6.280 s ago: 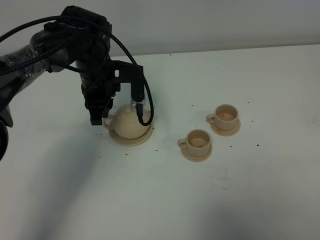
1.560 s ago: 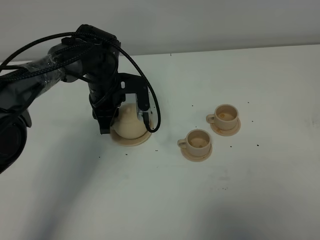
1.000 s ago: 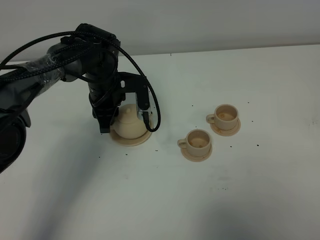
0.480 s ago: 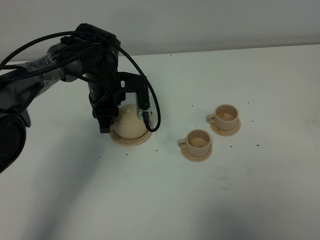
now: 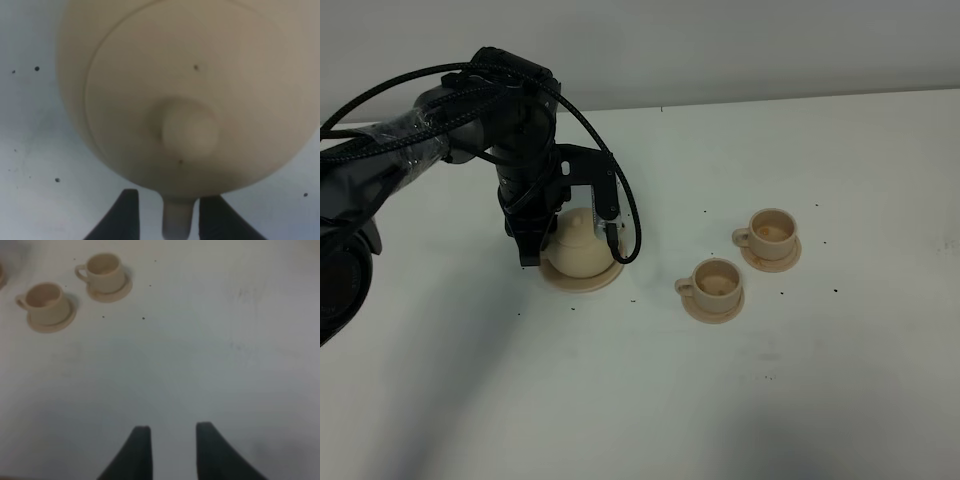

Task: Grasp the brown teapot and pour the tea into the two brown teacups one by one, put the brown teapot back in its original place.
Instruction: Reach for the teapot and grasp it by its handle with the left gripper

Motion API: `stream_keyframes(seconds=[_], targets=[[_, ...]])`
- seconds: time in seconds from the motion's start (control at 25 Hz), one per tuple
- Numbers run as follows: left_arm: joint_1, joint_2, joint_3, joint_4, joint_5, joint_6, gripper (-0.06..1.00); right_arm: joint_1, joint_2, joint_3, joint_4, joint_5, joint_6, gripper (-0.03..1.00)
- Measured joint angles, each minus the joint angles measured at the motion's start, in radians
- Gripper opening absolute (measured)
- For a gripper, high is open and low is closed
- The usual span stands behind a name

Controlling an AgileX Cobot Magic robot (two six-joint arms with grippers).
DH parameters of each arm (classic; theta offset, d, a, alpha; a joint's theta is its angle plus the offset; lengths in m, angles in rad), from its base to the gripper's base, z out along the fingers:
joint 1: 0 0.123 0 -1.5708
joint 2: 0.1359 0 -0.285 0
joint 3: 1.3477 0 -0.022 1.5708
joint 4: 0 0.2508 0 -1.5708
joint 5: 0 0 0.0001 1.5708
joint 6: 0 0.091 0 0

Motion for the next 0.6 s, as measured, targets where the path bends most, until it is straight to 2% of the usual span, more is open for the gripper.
stream_keyframes(seconds=[0.36, 0.6], targets=[[0.0, 0.0, 0.0, 0.0, 0.001, -0.001, 0.3, 0.0, 0.0, 0.0, 0.0, 0.0, 0.0, 0.23], [0.0, 0.0, 0.0, 0.0, 0.004, -0.001, 0.24, 0.0, 0.0, 0.0, 0.0, 0.0, 0.0, 0.23]])
